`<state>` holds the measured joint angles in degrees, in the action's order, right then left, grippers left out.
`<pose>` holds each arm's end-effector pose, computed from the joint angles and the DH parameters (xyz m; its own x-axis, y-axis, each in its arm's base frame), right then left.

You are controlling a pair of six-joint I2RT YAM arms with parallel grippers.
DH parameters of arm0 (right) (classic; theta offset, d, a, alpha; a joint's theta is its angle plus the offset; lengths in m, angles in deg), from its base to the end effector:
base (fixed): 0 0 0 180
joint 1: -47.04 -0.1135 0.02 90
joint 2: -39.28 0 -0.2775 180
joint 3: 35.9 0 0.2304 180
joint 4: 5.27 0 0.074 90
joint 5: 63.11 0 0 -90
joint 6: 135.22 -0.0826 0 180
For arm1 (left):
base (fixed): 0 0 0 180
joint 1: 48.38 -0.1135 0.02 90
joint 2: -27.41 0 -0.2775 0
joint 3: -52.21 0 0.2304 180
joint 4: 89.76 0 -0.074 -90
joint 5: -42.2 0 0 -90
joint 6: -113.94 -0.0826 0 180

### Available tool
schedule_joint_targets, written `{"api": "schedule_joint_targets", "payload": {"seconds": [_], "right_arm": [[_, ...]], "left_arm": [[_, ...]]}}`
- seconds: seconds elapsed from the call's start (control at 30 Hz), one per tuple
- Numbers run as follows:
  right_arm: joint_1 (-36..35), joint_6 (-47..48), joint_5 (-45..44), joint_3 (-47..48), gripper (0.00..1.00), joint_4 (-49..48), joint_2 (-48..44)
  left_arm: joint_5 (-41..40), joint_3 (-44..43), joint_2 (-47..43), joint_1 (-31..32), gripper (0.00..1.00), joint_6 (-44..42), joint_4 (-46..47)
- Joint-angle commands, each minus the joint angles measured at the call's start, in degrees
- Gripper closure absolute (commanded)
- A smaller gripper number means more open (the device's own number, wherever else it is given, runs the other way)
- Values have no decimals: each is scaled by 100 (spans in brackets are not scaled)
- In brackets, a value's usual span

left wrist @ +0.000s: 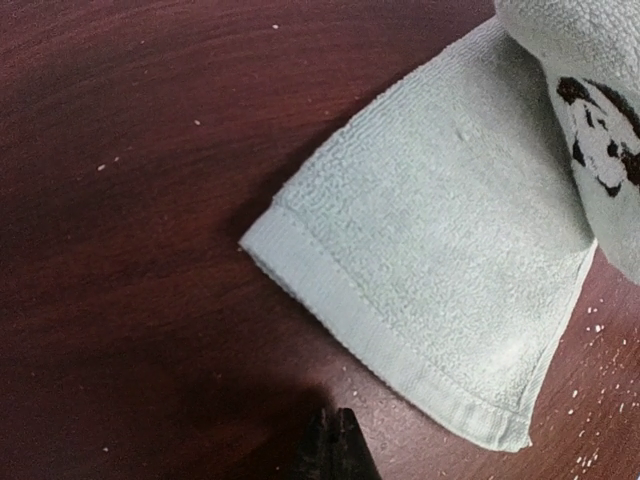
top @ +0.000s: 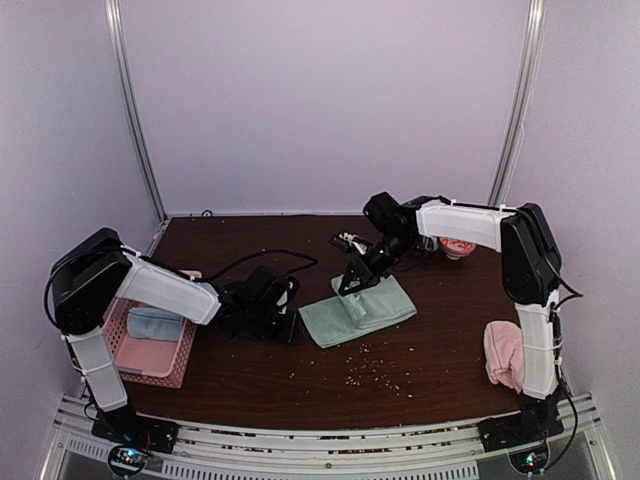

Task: Roll the towels
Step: Fold the towel at the center of the board.

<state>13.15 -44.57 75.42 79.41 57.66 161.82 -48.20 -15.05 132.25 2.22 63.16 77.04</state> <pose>0.3320 0.2976 0.1974 -0.7742 -0.5291 -0.3474 -0.5892 0.4019 0.7009 0.2370 -0.2876 0.1199 -0.8678 0.0603 -0.4933 0.2855 0.8729 -0.3956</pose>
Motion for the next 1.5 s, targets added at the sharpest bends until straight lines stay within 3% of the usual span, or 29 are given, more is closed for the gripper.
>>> {"api": "schedule_joint_targets", "payload": {"seconds": [0.0,0.53,0.97,1.07,1.27,1.47], "right_arm": [[-71,-110,279,70,100,-108,57],[-316,-501,399,50,100,-304,146],[-425,-599,321,297,100,-382,778],[-479,-631,474,358,93,-429,875],[-504,-553,854,458,65,-350,863],[-489,-228,649,436,62,-101,636]], "left_arm": [[149,97,238,-51,100,63,275],[164,303,318,-69,100,171,530],[240,425,336,-77,100,230,808],[243,452,327,-78,100,227,813],[188,550,230,-78,100,237,830],[40,690,-79,-78,100,268,693]]}}
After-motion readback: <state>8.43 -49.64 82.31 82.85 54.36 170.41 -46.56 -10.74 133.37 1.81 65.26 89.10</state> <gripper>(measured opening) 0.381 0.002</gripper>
